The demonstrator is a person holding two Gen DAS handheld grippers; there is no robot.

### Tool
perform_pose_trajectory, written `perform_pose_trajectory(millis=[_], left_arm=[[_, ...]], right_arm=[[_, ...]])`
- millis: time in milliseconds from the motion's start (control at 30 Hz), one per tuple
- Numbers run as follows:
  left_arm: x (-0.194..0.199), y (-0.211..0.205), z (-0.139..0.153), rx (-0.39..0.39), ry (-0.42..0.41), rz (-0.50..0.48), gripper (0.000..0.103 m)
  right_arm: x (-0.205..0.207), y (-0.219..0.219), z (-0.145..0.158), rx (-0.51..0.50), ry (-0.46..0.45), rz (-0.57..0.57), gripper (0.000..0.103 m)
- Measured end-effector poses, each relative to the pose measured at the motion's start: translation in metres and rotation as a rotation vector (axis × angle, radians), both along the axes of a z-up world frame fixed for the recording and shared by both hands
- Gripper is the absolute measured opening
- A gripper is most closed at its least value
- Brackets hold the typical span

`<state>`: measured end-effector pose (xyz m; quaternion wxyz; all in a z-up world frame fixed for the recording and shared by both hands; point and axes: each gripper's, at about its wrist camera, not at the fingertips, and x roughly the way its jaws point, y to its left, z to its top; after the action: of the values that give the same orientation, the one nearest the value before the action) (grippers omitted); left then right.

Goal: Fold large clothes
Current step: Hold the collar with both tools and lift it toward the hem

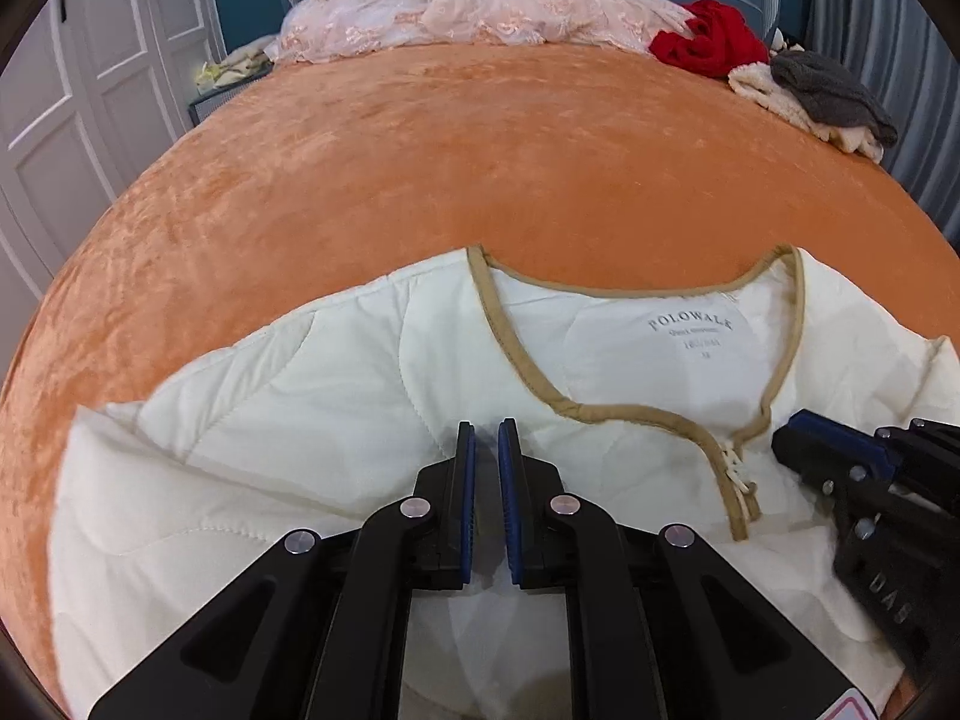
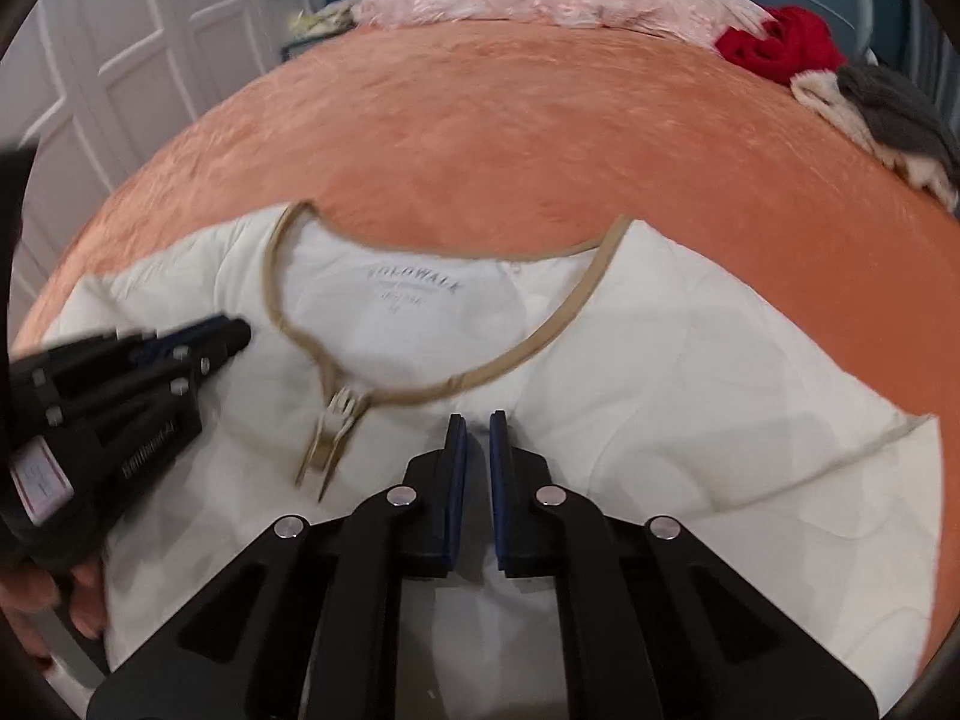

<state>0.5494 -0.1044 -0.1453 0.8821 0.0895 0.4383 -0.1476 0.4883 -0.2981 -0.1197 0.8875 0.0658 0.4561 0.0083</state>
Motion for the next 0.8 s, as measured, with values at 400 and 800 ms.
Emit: perform_pose_trajectory(millis=[400, 800], left_arm=[[0.005, -0.002, -0.008, -0.026, -0.052, 0.021, 0.011], [-0.022, 0.024, 0.022, -0.044, -0.070, 0.116, 0.036]], right_arm=[[0.006, 0.000, -0.007, -0.028, -0.079, -0.084, 0.000], [-0.062, -0.037, 0.038, 0.068, -0.230, -0.289, 0.017]])
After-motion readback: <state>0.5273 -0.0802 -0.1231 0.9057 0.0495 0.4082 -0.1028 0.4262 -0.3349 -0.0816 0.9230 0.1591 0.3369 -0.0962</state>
